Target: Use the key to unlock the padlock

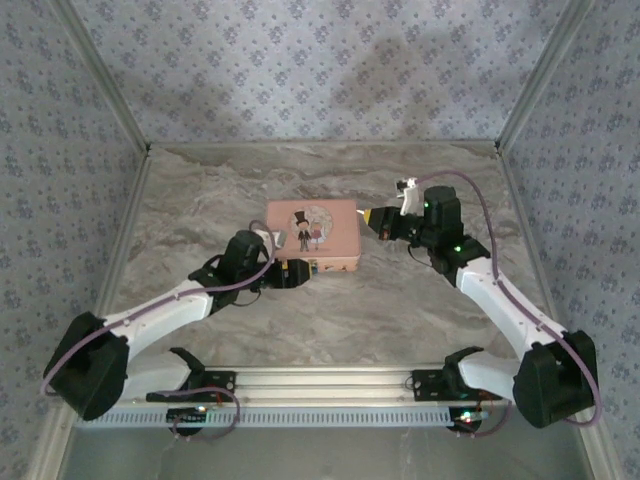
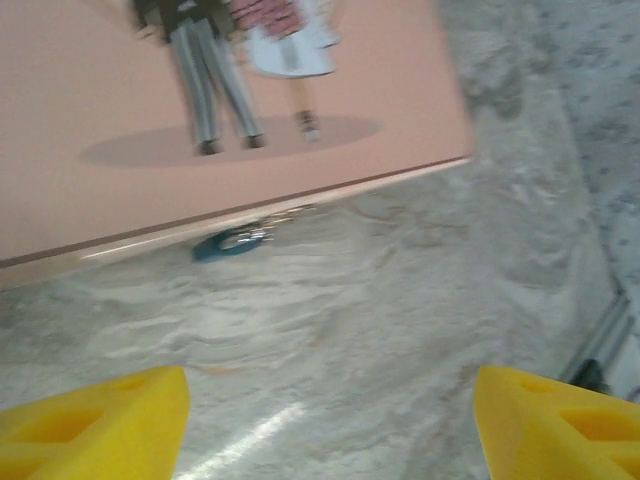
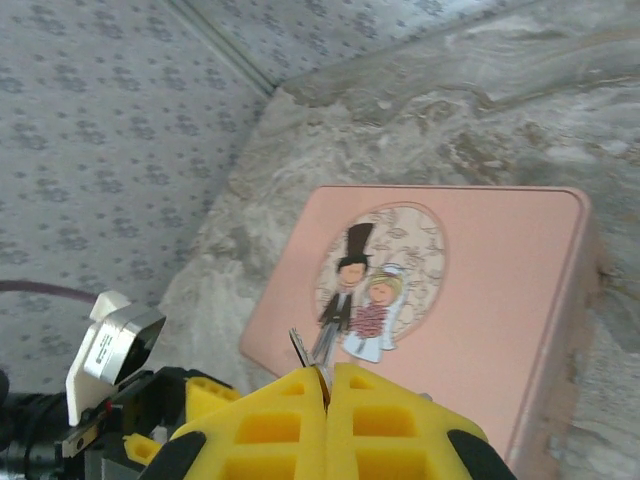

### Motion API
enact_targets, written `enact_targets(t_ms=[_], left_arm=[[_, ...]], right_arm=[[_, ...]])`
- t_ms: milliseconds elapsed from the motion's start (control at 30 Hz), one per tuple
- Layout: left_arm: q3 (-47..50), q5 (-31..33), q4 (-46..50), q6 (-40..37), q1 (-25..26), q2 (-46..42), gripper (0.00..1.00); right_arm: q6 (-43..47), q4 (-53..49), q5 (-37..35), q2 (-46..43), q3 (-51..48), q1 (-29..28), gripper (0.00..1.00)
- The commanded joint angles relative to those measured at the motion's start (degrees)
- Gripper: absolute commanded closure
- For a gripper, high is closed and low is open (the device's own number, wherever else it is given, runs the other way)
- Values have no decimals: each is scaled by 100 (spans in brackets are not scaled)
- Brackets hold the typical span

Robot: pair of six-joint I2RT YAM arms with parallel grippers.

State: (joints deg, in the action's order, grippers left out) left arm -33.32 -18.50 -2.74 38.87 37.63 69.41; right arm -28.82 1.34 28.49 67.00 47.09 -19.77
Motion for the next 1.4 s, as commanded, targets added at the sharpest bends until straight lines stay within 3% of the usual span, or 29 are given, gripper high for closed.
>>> enact_targets(t_ms=[0, 200, 667, 967, 1033, 1233, 1367], left_arm=[[-77, 248, -814, 26, 25, 339, 24], [-348, 96, -1641, -74, 38, 1294, 22], [-1477, -86, -1812, -537, 50, 2718, 21], [-1109, 36, -2764, -679, 50, 3129, 18], [-899, 301, -3110, -707, 73, 3140, 2], [-471, 845, -4135, -1280, 213, 3202, 2], [-508, 594, -4613, -1558, 220, 3449, 2]], right_arm=[[233, -130, -596, 220, 156, -80, 100], [234, -160, -1249, 897, 212, -80, 100], [158, 224, -2144, 2446, 742, -71, 100], [104, 420, -2451, 2930, 990, -54, 100], [100, 452, -2479, 2942, 980, -72, 100], [126, 581, -2542, 2974, 944, -102, 100], [135, 625, -2500, 3097, 1003, -106, 100]])
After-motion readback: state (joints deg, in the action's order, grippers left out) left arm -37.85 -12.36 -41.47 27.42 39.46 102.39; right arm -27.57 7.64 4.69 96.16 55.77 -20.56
